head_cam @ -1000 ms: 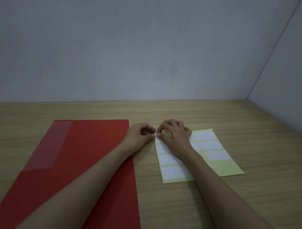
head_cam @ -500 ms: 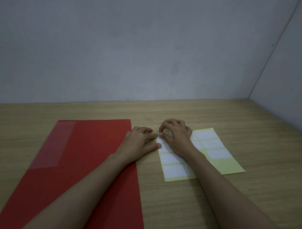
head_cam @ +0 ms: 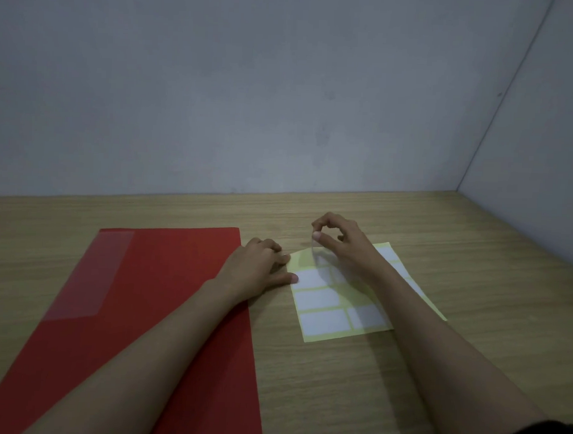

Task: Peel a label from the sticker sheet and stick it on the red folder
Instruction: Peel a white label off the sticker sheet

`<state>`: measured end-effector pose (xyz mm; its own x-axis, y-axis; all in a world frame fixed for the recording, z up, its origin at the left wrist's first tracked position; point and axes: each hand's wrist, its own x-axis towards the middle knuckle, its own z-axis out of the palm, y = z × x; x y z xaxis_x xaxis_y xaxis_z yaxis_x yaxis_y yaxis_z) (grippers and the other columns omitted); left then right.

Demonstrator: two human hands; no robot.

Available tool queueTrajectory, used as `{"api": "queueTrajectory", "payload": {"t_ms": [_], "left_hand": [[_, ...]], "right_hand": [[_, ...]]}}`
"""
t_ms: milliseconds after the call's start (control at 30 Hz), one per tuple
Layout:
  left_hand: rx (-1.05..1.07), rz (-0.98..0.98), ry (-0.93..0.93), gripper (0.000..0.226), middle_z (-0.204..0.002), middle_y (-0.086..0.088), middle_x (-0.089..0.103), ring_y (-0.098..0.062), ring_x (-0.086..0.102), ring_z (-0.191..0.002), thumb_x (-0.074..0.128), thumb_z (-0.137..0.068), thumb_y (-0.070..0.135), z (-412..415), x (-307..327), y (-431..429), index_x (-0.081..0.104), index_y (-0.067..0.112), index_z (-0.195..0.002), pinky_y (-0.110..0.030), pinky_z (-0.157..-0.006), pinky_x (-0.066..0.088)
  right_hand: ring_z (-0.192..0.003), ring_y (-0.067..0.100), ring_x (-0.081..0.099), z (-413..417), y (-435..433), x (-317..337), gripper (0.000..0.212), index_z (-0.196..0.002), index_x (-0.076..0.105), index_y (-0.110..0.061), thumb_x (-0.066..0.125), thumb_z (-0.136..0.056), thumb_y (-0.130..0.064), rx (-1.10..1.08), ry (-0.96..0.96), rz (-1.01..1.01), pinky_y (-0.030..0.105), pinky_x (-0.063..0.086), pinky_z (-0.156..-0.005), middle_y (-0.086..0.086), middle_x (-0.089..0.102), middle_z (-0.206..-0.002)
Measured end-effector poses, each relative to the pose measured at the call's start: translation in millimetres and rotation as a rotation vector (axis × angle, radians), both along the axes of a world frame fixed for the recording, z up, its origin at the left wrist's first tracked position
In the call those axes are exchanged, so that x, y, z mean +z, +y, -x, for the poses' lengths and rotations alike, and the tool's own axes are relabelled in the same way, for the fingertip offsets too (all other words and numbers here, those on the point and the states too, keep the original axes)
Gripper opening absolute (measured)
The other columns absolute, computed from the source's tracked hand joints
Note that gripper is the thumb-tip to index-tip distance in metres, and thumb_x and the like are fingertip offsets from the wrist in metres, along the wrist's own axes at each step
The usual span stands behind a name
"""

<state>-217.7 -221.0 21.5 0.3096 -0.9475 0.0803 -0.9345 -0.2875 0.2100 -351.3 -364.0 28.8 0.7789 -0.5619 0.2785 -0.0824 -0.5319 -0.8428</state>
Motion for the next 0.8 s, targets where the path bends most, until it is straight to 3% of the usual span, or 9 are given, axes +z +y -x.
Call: {"api": "queueTrajectory", "payload": {"t_ms": [100, 267, 400, 500, 600, 700, 800], "left_hand": [[0.004, -0.003, 0.030, 0.060, -0.140, -0.001, 0.046, -0.021, 0.037, -0.129, 0.052, -0.082, 0.056, 1, 2, -1, 0.051, 0.021, -0.130, -0.039, -0.101, 0.038], [0.015, 0.001, 0.059, 0.060, -0.141, -0.001, 0.045, -0.020, 0.035, -0.130, 0.052, -0.082, 0.056, 2, 1, 0, 0.051, 0.021, -0.131, -0.039, -0.103, 0.037], [0.021, 0.011, 0.112, 0.059, -0.141, -0.001, 0.045, -0.020, 0.036, -0.130, 0.055, -0.081, 0.054, 1, 0, 0, 0.052, 0.021, -0.129, -0.040, -0.103, 0.036], [0.051, 0.042, 0.200, 0.051, -0.138, -0.003, 0.049, -0.022, 0.042, -0.127, 0.056, -0.083, 0.049, -2, -2, -2, 0.058, 0.017, -0.124, -0.042, -0.104, 0.038], [0.090, 0.152, 0.329, 0.037, -0.130, -0.005, 0.058, -0.022, 0.050, -0.122, 0.051, -0.090, 0.037, 1, 2, -5, 0.064, 0.015, -0.116, -0.037, -0.102, 0.039], [0.181, 0.389, 0.511, 0.028, -0.118, -0.002, 0.063, -0.018, 0.054, -0.115, 0.053, -0.090, 0.030, 10, 8, -6, 0.067, 0.013, -0.108, -0.025, -0.089, 0.037], [0.193, 0.591, 0.592, 0.017, -0.099, 0.007, 0.065, -0.009, 0.058, -0.101, 0.060, -0.086, 0.029, 15, 11, -7, 0.070, 0.018, -0.093, -0.016, -0.078, 0.037]], "right_hand": [[-0.108, 0.017, 0.052, 7, -3, 2, 0.009, -0.080, 0.056, -0.016, 0.059, -0.087, -0.020, -0.007, -0.097, -0.090, 0.035, 0.039, -0.091, -0.006, 0.062, -0.099], [-0.090, 0.010, 0.055, 23, -10, 4, 0.011, -0.079, 0.054, -0.018, 0.059, -0.088, -0.014, -0.064, -0.203, -0.175, 0.030, 0.040, -0.085, 0.003, 0.062, -0.098], [-0.081, 0.010, 0.050, 31, -13, 3, 0.017, -0.075, 0.052, -0.020, 0.057, -0.088, -0.010, -0.092, -0.197, -0.219, 0.032, 0.039, -0.082, -0.002, 0.056, -0.082], [-0.083, 0.018, 0.049, 31, -11, 1, 0.020, -0.072, 0.052, -0.021, 0.057, -0.088, -0.011, -0.077, -0.118, -0.267, 0.035, 0.038, -0.080, 0.004, 0.055, -0.081], [-0.082, 0.013, 0.051, 27, -6, 1, 0.017, -0.074, 0.054, -0.021, 0.057, -0.088, -0.012, -0.052, -0.032, -0.224, 0.030, 0.040, -0.080, -0.001, 0.058, -0.082], [-0.077, 0.008, 0.049, 21, 2, 6, 0.010, -0.079, 0.054, -0.015, 0.056, -0.089, -0.012, -0.032, 0.025, -0.084, 0.011, 0.039, -0.070, -0.006, 0.056, -0.082], [-0.079, 0.009, 0.051, 14, 6, 11, 0.006, -0.083, 0.056, -0.011, 0.056, -0.089, -0.012, -0.016, 0.068, 0.017, 0.012, 0.040, -0.070, -0.005, 0.056, -0.084]]}}
